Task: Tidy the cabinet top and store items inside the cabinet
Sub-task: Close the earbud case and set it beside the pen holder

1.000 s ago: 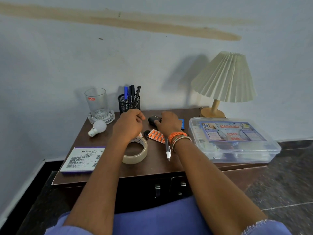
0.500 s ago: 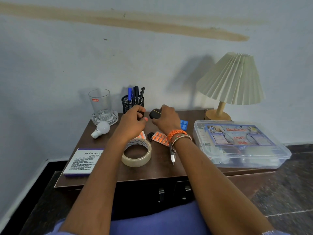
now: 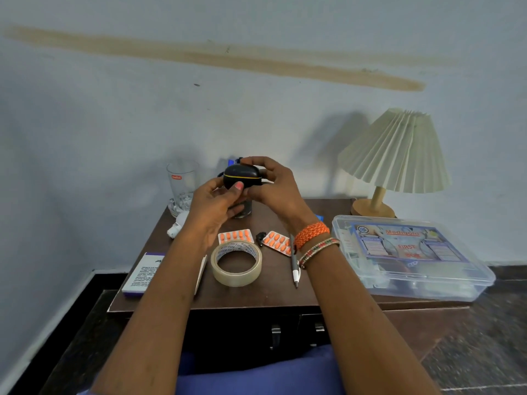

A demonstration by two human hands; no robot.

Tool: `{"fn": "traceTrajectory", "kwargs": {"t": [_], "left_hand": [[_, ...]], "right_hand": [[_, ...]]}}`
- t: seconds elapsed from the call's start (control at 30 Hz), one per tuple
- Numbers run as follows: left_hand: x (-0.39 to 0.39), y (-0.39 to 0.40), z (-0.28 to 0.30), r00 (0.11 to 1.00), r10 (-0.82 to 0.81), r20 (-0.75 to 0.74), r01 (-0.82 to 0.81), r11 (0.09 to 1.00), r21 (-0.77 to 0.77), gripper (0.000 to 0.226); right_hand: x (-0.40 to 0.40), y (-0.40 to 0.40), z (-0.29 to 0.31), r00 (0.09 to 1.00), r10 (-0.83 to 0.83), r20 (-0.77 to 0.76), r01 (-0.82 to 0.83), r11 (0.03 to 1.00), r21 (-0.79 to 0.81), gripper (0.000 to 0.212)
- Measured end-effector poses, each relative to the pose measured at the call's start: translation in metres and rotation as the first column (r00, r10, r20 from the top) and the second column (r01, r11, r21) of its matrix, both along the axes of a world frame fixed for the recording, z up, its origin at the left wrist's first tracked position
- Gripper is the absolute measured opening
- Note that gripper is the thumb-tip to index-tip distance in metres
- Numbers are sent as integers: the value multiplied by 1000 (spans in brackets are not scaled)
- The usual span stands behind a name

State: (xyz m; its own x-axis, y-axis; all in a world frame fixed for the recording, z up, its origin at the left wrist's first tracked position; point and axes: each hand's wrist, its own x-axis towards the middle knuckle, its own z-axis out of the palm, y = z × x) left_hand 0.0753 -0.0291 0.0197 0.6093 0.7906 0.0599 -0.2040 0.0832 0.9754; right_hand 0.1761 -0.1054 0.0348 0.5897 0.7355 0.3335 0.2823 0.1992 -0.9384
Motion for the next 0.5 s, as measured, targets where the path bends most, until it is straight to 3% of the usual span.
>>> {"fn": "traceTrajectory", "kwargs": {"t": [0.13, 0.27, 0.33, 0.4, 0.5], "left_hand": [[-3, 2, 2, 998, 32, 45, -33, 999, 16, 26], [-3, 3, 5, 996, 59, 73, -65, 994, 89, 29], [-4, 3, 7, 994, 77, 73, -88, 983, 160, 33], [-4, 1, 9, 991, 106, 77, -121, 965, 233, 38], [-7, 1, 11, 988, 128, 87, -148, 944, 294, 38]], "right_hand": [[-1, -5, 9, 955, 163, -248, -153, 986, 58, 38], [5, -9, 9, 954, 169, -246, -158, 985, 65, 29], [7, -10, 9, 983, 118, -139, -112, 992, 51, 26], [5, -10, 11, 993, -25, 119, 18, 998, 63, 24], [-4, -12, 11, 805, -213, 553, 162, 977, 141, 22]]}}
